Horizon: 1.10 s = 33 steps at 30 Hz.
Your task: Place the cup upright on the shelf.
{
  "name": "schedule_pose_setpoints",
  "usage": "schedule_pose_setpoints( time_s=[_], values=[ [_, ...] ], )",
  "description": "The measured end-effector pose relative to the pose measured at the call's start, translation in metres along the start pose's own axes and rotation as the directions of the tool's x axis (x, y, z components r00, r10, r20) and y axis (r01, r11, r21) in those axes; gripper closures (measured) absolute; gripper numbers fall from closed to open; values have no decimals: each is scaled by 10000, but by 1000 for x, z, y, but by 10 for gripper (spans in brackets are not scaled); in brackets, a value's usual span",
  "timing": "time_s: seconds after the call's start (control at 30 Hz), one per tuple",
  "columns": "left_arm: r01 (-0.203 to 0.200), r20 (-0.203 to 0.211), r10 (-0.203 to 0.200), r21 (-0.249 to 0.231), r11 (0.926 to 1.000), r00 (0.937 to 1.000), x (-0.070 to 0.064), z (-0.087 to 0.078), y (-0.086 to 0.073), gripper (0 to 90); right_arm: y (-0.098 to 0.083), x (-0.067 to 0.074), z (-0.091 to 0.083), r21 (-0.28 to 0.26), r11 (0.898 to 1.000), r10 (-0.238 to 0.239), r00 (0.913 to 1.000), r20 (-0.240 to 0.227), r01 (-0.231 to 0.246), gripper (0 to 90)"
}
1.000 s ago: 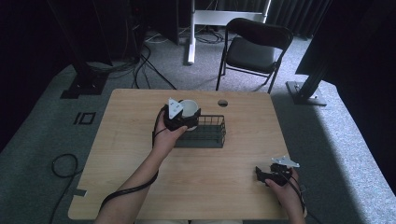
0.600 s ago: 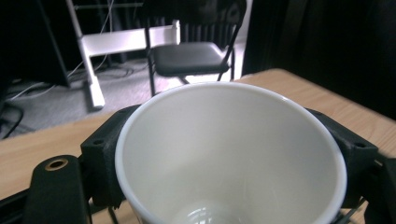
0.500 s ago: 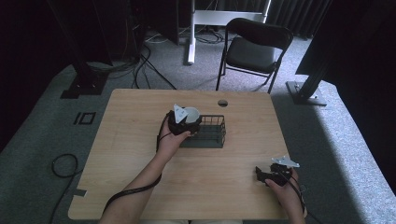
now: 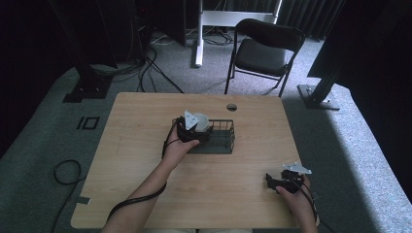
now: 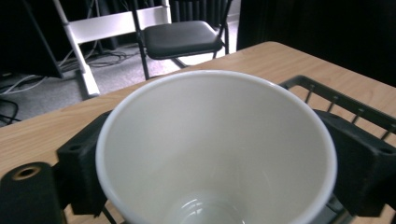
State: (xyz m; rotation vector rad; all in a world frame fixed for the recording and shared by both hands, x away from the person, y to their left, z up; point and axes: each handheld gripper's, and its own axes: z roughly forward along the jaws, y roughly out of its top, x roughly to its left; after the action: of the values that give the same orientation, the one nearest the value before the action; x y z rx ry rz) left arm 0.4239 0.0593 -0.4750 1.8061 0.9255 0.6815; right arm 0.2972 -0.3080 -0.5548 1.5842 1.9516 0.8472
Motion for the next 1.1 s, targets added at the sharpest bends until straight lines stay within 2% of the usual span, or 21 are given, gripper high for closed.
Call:
schedule_pose_setpoints(
  time_s=[0.7, 1.1],
  values=[
    [9, -11, -9, -270, 9996, 10000, 8, -34, 8, 99, 0, 0, 0, 5, 10000, 4, 10000, 0, -4, 109],
    [20, -31, -21, -480, 9988, 10000, 18, -63, 9, 99, 0, 0, 0, 5, 10000, 5, 10000, -2, -5, 109]
  ],
)
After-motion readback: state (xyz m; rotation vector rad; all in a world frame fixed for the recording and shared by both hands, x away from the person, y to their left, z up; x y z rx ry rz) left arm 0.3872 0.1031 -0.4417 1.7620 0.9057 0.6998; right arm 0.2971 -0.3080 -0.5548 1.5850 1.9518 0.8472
